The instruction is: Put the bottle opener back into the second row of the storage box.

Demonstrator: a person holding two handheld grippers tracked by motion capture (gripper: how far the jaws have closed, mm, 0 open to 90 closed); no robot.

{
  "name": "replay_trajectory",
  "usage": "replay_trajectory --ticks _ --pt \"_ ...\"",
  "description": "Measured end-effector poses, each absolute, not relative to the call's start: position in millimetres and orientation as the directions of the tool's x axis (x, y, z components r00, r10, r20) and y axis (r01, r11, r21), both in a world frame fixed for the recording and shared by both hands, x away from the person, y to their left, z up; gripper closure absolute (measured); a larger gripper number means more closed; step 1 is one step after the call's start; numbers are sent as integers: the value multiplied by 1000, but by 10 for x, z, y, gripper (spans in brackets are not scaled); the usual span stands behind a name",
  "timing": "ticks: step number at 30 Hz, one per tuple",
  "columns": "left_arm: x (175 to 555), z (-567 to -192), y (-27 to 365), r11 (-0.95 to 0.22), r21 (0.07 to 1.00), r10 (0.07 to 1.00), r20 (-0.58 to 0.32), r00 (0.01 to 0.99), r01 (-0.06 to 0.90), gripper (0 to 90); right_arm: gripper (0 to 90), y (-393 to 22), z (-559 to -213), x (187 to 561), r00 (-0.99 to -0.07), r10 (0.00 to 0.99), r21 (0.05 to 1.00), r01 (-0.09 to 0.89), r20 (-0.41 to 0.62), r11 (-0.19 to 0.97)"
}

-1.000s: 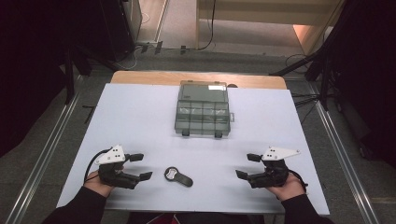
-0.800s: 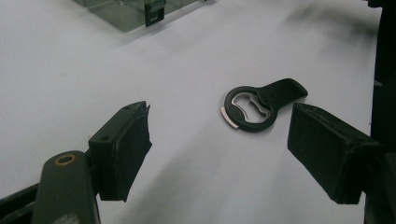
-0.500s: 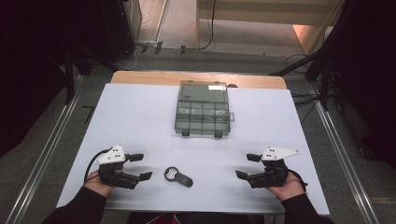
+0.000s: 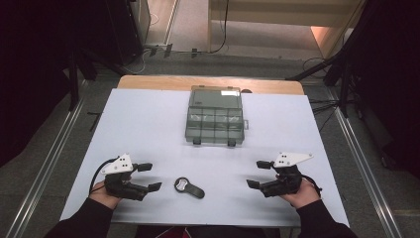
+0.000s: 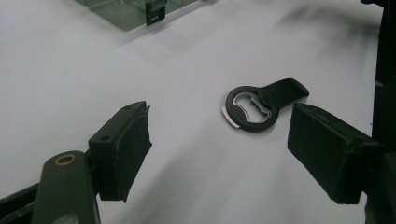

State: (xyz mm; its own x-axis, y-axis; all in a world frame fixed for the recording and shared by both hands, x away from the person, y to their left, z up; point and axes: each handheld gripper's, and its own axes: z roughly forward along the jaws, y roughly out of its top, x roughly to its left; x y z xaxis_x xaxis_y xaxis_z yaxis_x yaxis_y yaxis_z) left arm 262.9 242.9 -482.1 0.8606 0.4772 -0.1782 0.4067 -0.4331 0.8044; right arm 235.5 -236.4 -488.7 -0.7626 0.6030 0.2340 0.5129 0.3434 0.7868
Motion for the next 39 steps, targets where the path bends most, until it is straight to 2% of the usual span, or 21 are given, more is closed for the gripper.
replay_trajectory --ticks 39 --pt "2629 -4822 2432 -434 803 478 -179 860 408 211 211 -1855 -4810 2628 -782 578 748 525 235 407"
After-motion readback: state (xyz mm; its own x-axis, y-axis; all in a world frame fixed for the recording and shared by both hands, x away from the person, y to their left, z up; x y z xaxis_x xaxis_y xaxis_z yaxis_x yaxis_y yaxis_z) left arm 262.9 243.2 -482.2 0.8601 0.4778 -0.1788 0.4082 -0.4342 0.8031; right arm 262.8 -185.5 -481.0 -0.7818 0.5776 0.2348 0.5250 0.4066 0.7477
